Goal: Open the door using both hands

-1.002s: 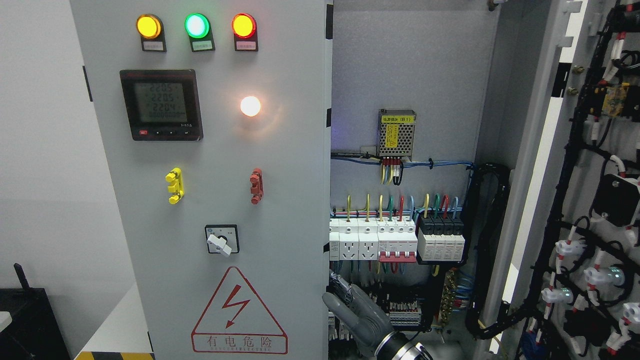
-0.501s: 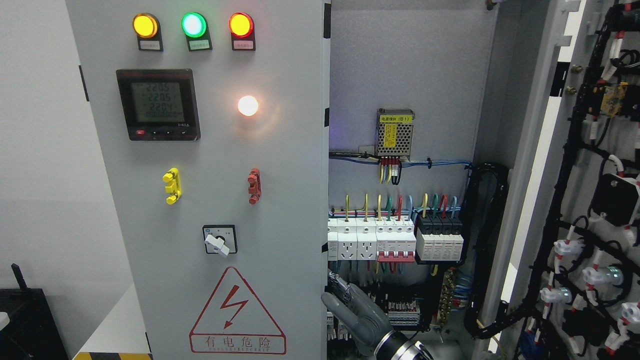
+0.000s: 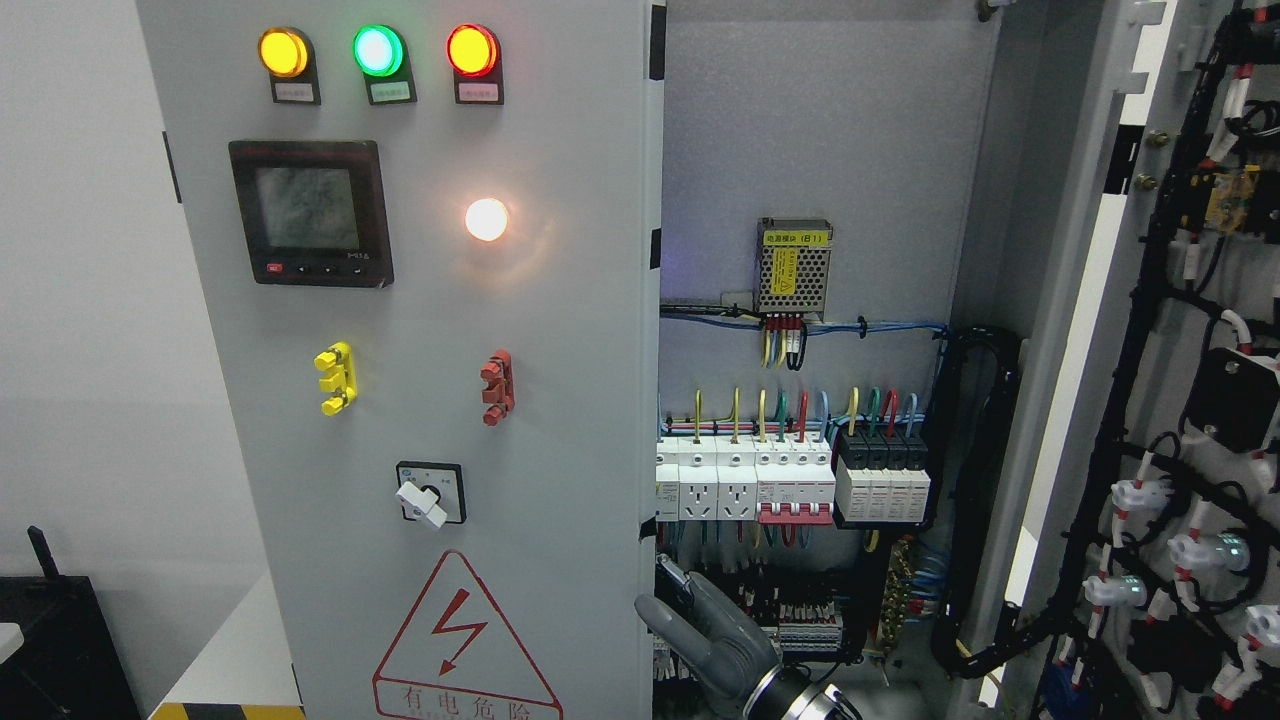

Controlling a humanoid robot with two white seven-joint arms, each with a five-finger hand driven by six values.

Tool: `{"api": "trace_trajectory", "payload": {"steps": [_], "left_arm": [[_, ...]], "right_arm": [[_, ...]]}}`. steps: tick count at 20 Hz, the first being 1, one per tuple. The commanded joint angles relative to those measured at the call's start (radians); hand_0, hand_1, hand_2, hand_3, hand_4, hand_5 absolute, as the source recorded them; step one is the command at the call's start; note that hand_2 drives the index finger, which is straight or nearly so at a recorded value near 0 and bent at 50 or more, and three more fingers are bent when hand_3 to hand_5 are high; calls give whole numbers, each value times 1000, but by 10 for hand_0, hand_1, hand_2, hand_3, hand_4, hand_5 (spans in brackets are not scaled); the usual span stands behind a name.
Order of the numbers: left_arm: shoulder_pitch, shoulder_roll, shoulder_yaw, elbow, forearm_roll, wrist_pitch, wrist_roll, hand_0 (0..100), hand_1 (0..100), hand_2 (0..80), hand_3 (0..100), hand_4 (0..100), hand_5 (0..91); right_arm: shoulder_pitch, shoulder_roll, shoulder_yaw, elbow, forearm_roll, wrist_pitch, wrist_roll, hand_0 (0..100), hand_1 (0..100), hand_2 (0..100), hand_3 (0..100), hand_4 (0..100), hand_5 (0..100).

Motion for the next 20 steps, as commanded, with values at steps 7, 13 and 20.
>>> {"api": "trace_trajectory", "payload": {"steps": [7,13,20], "left_arm": [[0,-34,-1,0,0,1,0,120,389,0,0,0,0],[0,-34,0,0,0,-1,0,120,389,0,0,0,0],[0,-34,0,0,0,-1,0,120,389,0,0,0,0]], "right_arm": [[66,-11,15,-134,-79,2,3,120,389,0,0,0,0],[70,-9,32,-172,-111,17,4,120,389,0,0,0,0],[70,-1,41,-214,-144,53,4,120,389,0,0,0,0]]}}
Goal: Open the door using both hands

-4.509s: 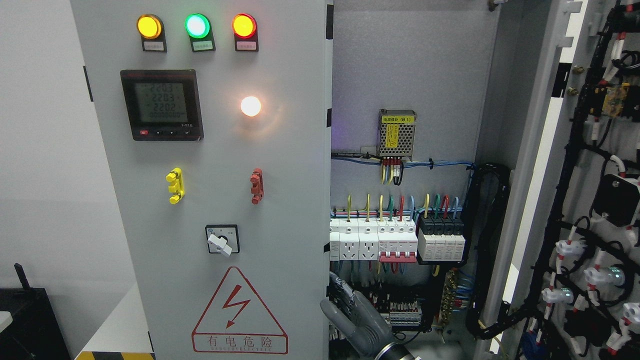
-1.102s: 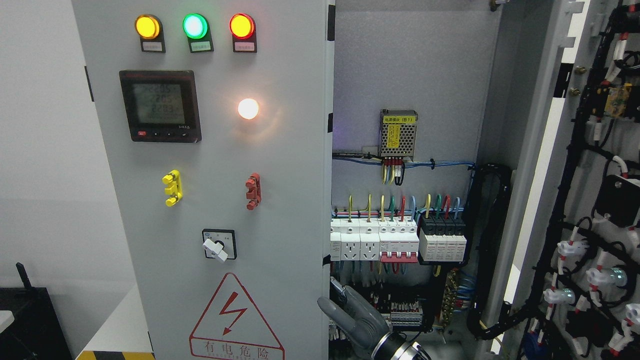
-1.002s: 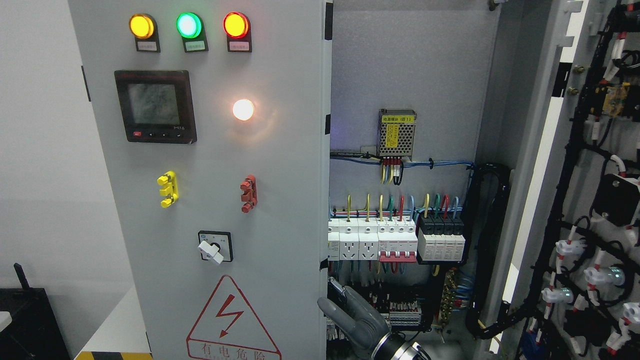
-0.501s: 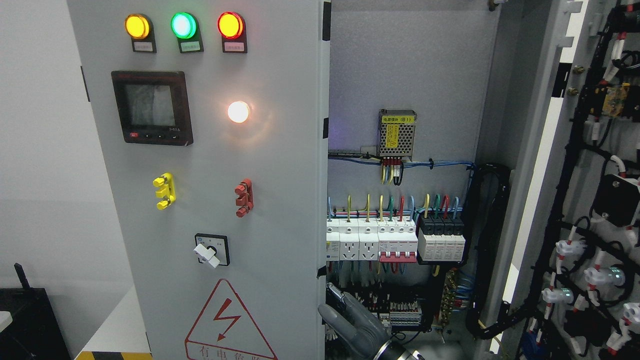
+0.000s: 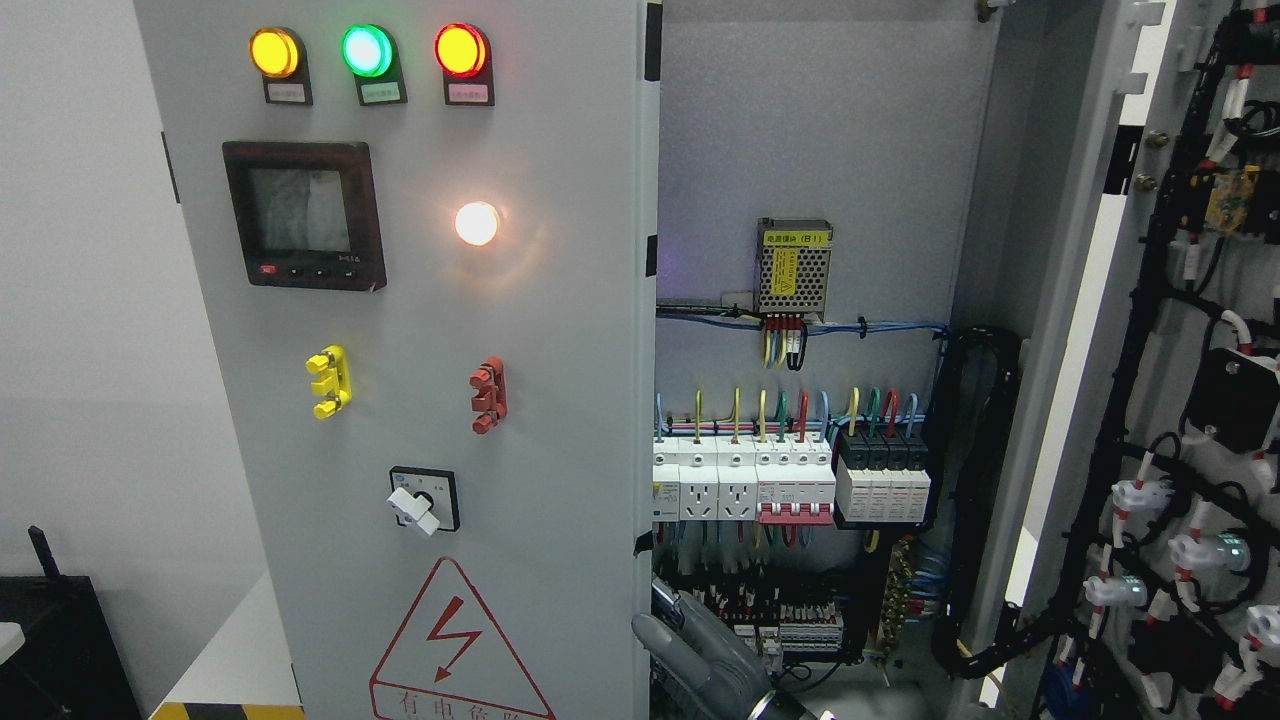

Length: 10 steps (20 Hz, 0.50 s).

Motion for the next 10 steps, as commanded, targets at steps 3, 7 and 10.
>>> {"api": "trace_trajectory", "payload": {"steps": [3,7,10], "left_arm": [[0,-34,1,0,0,1,0,120,389,0,0,0,0],[0,-34,1,0,0,1,0,120,389,0,0,0,0],[0,-34,-1,0,0,-1,0,120,389,0,0,0,0]], "right_arm": [[3,6,23,-89,-23,5,8,120,389,0,0,0,0],[10,6,32,-110,-25,5,63,120,389,0,0,0,0],[23,7,42,-130,-25,6,63,120,389,0,0,0,0]]}}
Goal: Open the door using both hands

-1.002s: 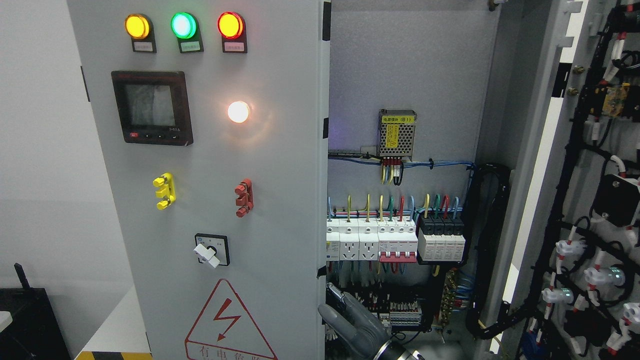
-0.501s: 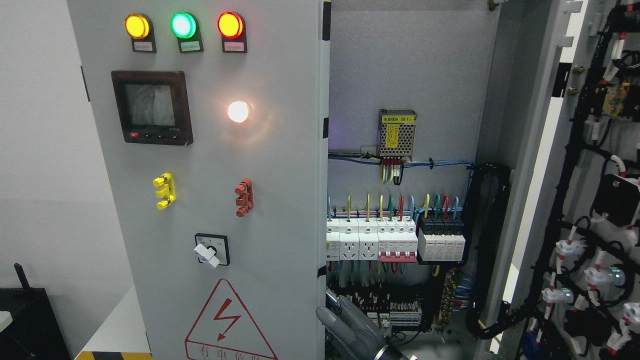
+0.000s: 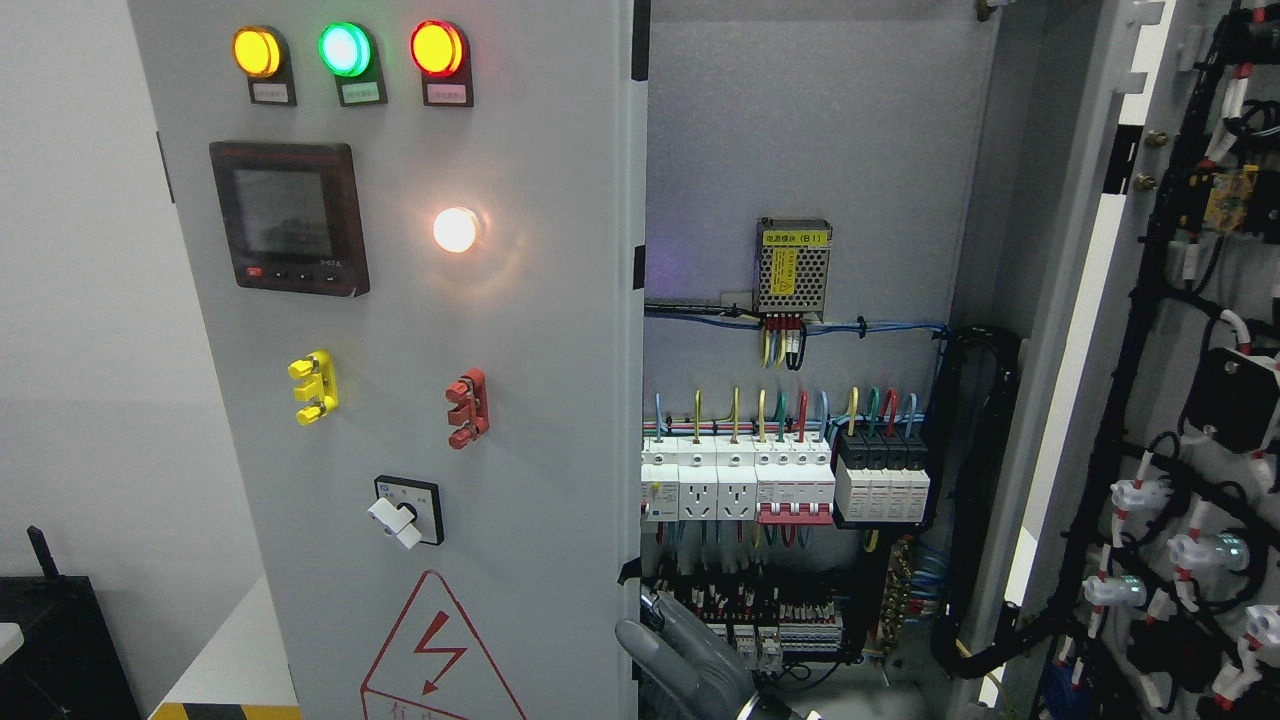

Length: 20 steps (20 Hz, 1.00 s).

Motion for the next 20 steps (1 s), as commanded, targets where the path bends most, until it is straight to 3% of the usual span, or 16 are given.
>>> {"api": "trace_trajectory", "payload": {"steps": [1,20], "left_arm": [[0,-34,-1,0,0,-1,0,120,389,0,0,0,0],[0,-34,0,0,0,-1,0,120,389,0,0,0,0]], "right_arm": [[12,3,34,-71,-4,1,9,120,389,0,0,0,0],[32,5,135,-104,-76,-1,10,120,389,0,0,0,0]]}}
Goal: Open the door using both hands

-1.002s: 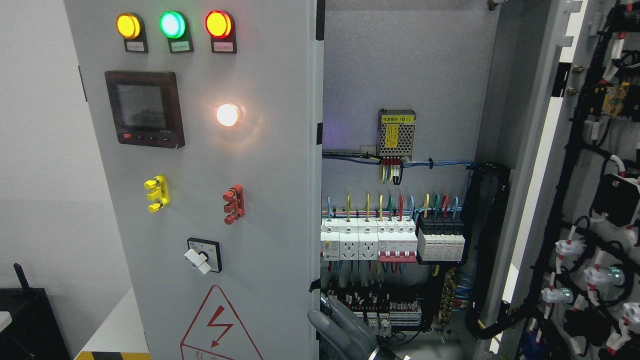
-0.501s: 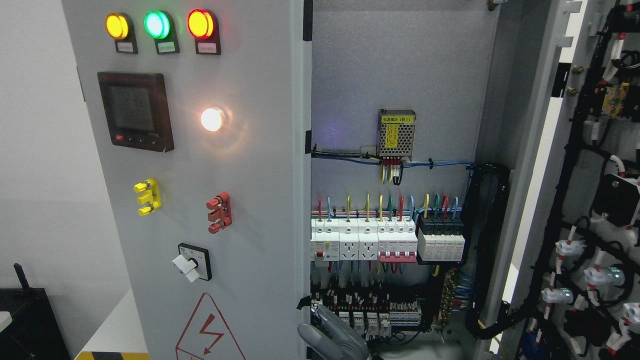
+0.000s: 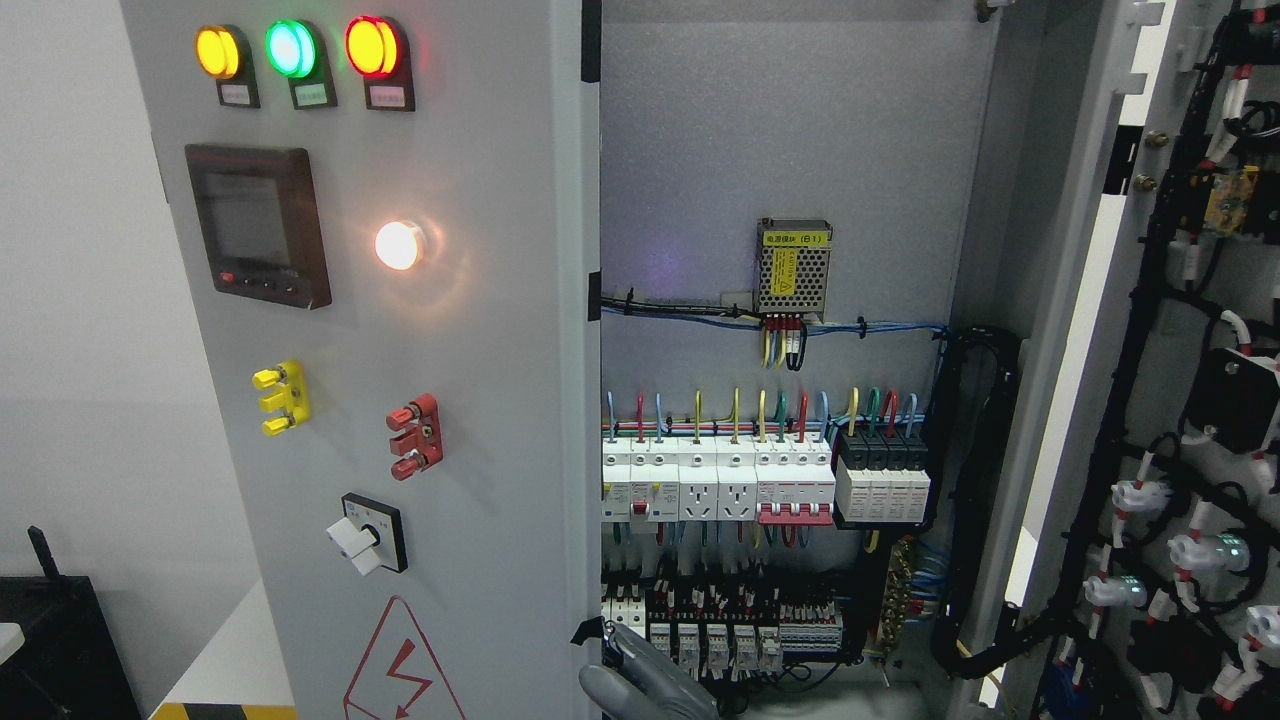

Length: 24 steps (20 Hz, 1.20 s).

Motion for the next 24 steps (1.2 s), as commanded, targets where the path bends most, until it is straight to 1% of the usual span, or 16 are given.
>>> {"api": "trace_trajectory", "payload": {"steps": [1,5,15,20,24], "left_arm": [[0,-34,1,0,0,-1,0,120,389,0,0,0,0],[0,-34,1,0,0,-1,0,120,389,0,0,0,0],[0,-34,1,0,0,-1,0,120,389,0,0,0,0],[0,-34,-1,0,0,-1,0,120,389,0,0,0,0],[0,-34,1,0,0,1,0,120,389,0,0,0,0]], "right_arm": [[3,2,57,-22,-8,-1,-1,120,389,0,0,0,0],[2,2,74,-44,-57,2,-2,120,389,0,0,0,0],[2,2,139,-97,-85,2,-1,120,389,0,0,0,0],[6,11,185,-120,-85,1,-2,120,389,0,0,0,0],[6,25,213,-120,-85,1,-2,120,389,0,0,0,0]]}}
